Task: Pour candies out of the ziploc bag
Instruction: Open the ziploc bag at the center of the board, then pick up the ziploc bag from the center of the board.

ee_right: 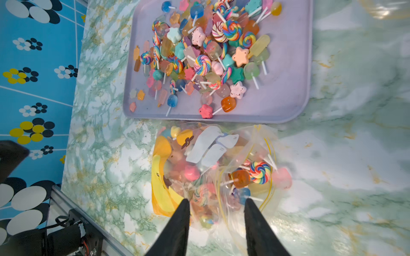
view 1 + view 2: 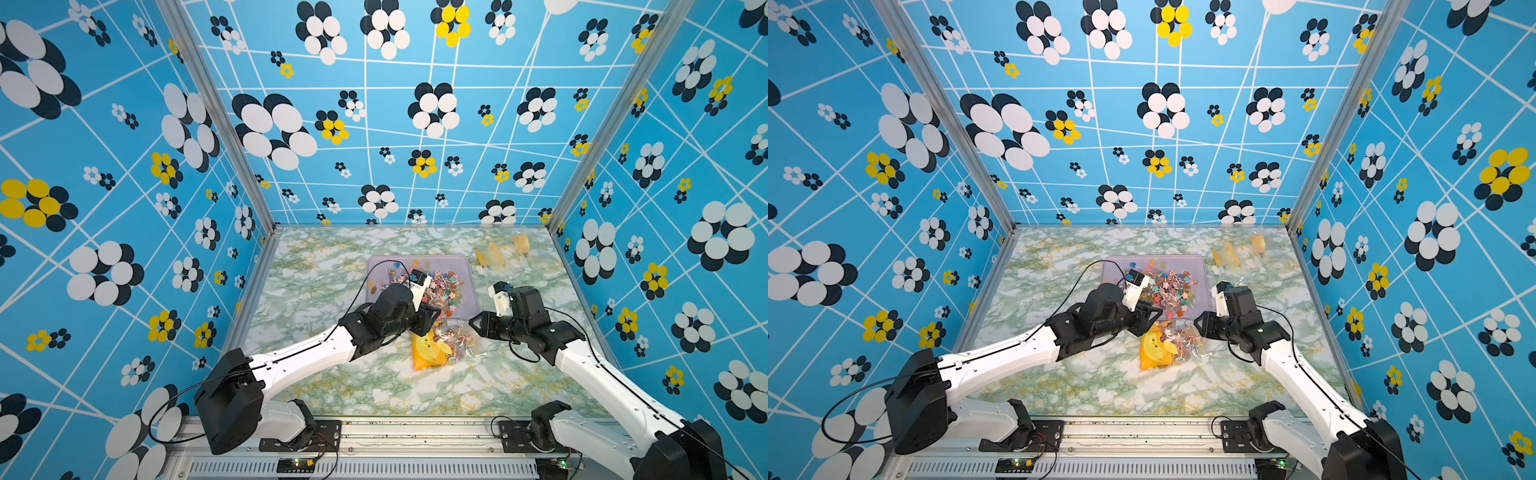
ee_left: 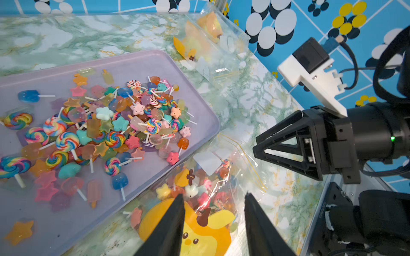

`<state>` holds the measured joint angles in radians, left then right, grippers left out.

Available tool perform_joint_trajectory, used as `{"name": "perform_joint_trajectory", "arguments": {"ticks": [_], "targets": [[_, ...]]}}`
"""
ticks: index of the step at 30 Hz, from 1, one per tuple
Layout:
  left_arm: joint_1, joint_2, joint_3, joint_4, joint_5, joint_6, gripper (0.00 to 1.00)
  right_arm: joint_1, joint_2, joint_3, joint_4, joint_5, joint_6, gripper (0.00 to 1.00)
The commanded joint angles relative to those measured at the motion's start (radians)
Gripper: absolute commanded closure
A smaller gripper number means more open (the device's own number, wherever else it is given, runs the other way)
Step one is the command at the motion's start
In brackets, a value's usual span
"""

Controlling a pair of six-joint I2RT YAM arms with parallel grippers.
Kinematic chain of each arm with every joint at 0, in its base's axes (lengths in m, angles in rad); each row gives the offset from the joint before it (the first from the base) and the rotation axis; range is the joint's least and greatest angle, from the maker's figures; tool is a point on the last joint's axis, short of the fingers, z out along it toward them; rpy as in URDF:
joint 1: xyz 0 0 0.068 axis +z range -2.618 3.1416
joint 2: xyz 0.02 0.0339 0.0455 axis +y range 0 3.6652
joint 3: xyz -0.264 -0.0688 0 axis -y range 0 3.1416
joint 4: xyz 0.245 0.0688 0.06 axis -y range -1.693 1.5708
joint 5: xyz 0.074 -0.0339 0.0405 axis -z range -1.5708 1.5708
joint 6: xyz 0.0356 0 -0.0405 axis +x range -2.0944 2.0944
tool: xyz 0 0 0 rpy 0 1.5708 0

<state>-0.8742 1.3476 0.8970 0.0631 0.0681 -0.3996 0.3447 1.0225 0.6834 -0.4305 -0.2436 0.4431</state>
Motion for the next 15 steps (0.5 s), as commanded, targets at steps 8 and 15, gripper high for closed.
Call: {"name": "perform_joint_trajectory", "arguments": {"ticks": [8, 15], "targets": [[0.07, -0.041, -0.099, 0.06, 0.013, -0.074, 0.5, -0.005, 0.008, 0.04, -0.073, 0.039, -0.006, 0.38], [0.107, -0.034, -0.176, 0.124, 0.055, -0.143, 0.47, -0.004, 0.102, 0.0, -0.012, -0.003, 0.02, 0.35]]}}
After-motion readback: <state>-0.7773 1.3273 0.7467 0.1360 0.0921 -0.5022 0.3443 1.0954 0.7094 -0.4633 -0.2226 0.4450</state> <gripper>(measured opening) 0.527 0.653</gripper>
